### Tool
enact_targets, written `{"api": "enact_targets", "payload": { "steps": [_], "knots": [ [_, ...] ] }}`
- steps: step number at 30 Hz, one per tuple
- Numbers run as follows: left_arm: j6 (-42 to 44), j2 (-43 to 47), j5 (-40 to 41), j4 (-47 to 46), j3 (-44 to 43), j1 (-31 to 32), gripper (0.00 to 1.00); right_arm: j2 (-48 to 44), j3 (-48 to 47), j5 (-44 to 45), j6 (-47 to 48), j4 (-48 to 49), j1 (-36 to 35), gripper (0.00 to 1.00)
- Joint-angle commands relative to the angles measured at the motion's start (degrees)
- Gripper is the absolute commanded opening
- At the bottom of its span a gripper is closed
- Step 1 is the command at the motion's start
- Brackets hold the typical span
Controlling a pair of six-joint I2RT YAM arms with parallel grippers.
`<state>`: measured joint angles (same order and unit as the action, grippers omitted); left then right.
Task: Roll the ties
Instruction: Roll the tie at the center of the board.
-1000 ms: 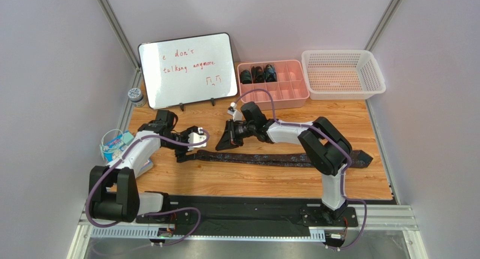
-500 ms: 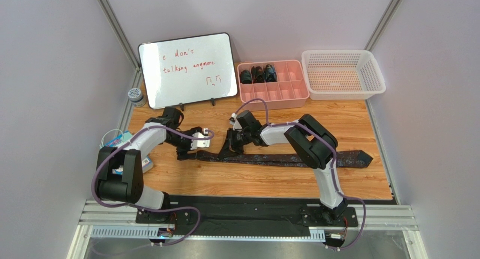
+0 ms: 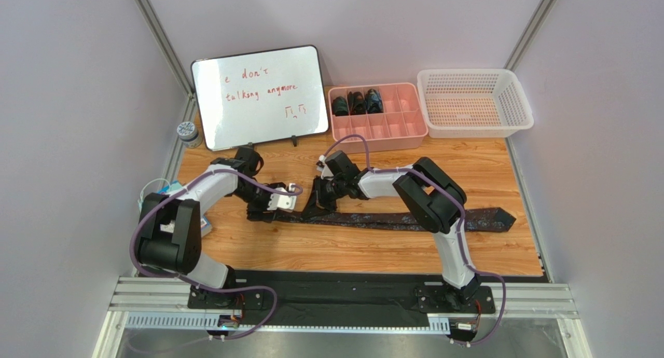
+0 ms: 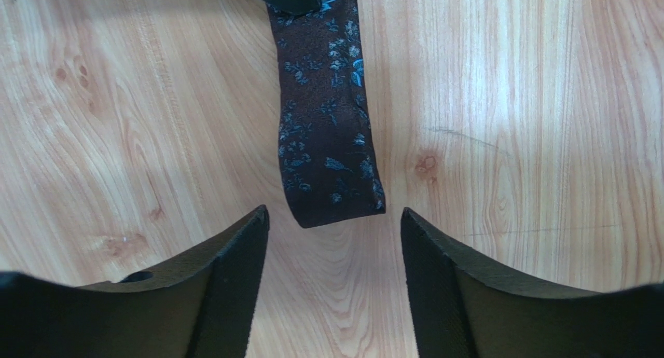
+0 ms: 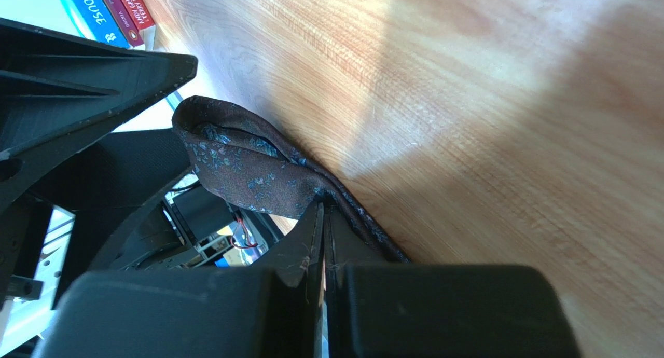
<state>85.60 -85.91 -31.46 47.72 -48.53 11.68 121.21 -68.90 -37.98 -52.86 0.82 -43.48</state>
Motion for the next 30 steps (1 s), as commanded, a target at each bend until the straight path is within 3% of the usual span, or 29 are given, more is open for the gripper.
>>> {"api": "enact_targets", "payload": {
  "steps": [1,4,18,24,28,30],
  "knots": [
    [-0.34,-0.66,-1.14,2.29,-3.32,0.89,0.62,0.7,-0.88,3.7,1.71,-2.67,-0.2,0.01],
    [-3.76,0.12,-3.94,2.98,-4.99,1.15,0.51,0.43,-0.88,3.44,1.71,-2.58,-0.11,0.01],
    [-6.58,2.24,-5.36,5.45,-7.54,7.03,0.38,-1.41,-1.23,3.0,2.67,-3.19,0.33,0.03],
    [-8.96,1.62,-5.28,5.1,-9.74,10.72,0.37,-4.57,-1.5,1.15,3.12,-3.46,0.68,0.14],
    [-9.57,0.22,-4.49,4.83,-10.44,11.43,0.36,-8.0,-0.36,-1.04,4.25,-4.95,2.35,0.32],
    [-9.93,-0.75,-4.13,4.75,-10.88,11.7,0.35,-10.19,1.31,-2.8,5.57,-6.09,4.01,0.34]
  ]
}}
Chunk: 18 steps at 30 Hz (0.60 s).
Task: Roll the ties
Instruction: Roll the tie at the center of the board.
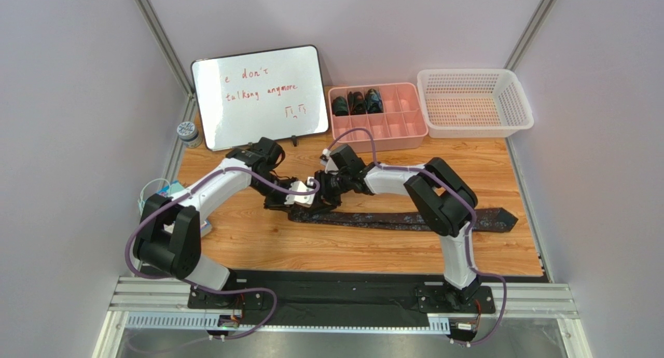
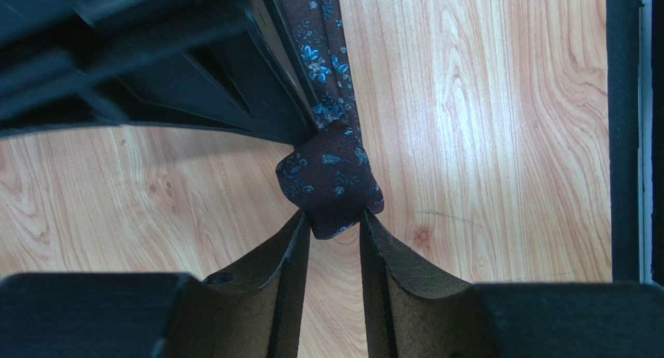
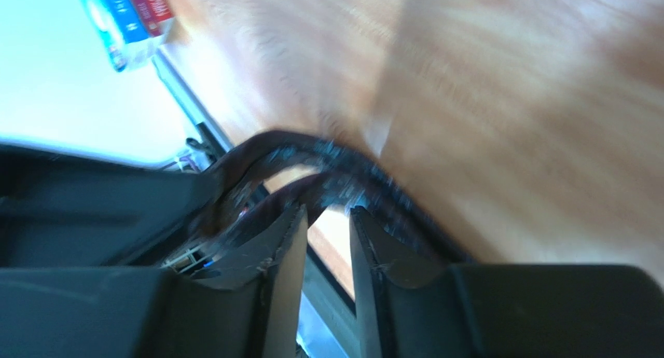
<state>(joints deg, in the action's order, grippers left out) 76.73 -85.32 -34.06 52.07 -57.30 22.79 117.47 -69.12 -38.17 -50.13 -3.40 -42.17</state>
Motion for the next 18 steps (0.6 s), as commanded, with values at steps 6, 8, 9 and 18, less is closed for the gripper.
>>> {"api": "enact_targets", "payload": {
  "steps": [6,8,9,18],
  "knots": [
    [-2.46,-3.27,-1.8,-0.57,-3.43,2.0,0.34,-10.94,6.36,-5.77,5.56,-2.49,5.7,0.41],
    [-3.16,-4.32,-1.79,-0.92,-4.05,2.88,0.34,-11.82,7.42,-6.03,4.87,-0.22,5.7,0.43],
    [-3.43,-4.68,-1.71,-1.01,-4.22,3.23,0.34,-11.91,8.12,-6.04,4.08,0.93,5.61,0.44],
    [-4.31,-10.57,-1.09,-1.19,-7.56,4.81,0.34,-8.14,8.92,-5.95,-2.34,11.65,4.29,0.48]
  ]
}}
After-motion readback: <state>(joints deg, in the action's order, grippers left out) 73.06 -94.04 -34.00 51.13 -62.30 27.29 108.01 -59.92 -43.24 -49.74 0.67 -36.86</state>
